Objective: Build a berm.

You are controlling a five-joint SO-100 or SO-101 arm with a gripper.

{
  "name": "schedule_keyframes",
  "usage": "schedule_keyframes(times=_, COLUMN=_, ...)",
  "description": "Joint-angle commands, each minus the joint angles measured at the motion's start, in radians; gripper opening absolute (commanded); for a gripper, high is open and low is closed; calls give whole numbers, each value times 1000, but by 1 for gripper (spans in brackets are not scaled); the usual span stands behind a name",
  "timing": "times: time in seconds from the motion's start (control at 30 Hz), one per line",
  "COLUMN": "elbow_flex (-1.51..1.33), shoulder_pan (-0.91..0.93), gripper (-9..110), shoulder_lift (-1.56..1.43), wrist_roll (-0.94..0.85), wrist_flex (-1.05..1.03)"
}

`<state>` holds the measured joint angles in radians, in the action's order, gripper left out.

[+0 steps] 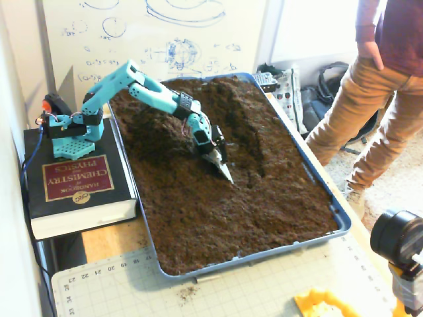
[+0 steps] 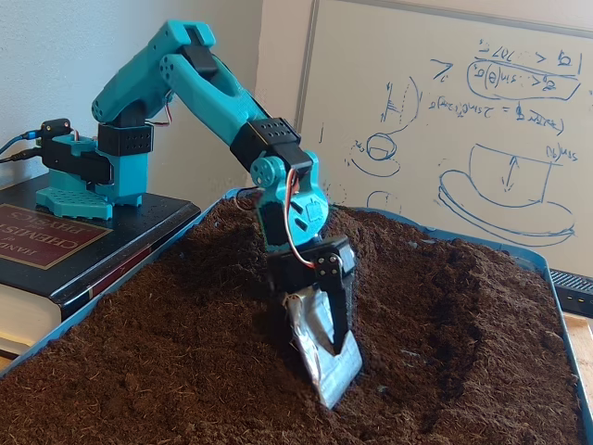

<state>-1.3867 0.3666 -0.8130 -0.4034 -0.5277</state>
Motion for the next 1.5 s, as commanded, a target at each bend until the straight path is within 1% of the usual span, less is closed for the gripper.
schedule_keyframes(times=0.0, elbow_flex=-110, shoulder_pan=40, gripper=1, shoulder_lift=-107, wrist_roll=-14, wrist_flex=-3)
schedule_keyframes(times=0.43, elbow_flex=-273, shoulder_pan=52, gripper=1, shoulder_lift=-241, wrist_roll=-15, wrist_flex=-3)
schedule_keyframes(times=0.53, elbow_flex=-273, shoulder_pan=51, gripper=1, shoulder_lift=-276, wrist_roll=0, wrist_flex=-3)
schedule_keyframes(times=0.77, elbow_flex=-291, shoulder_pan=40, gripper=0, shoulder_lift=-525, wrist_roll=6, wrist_flex=-43)
schedule_keyframes(times=0.83, elbow_flex=-307, shoulder_pan=35, gripper=0, shoulder_lift=-604, wrist_roll=8, wrist_flex=-110)
schedule_keyframes(times=0.93, elbow_flex=-307, shoulder_pan=34, gripper=0, shoulder_lift=-724, wrist_roll=54, wrist_flex=-275)
schedule_keyframes(times=1.07, elbow_flex=-322, shoulder_pan=25, gripper=0, shoulder_lift=-865, wrist_roll=129, wrist_flex=-543)
schedule_keyframes(times=1.23, elbow_flex=-402, shoulder_pan=-61, gripper=1, shoulder_lift=-1009, wrist_roll=130, wrist_flex=-864)
schedule_keyframes(times=1.33, elbow_flex=-494, shoulder_pan=-138, gripper=1, shoulder_lift=-1104, wrist_roll=130, wrist_flex=-919)
schedule_keyframes(times=1.47, elbow_flex=-729, shoulder_pan=-195, gripper=1, shoulder_lift=-1282, wrist_roll=132, wrist_flex=-833)
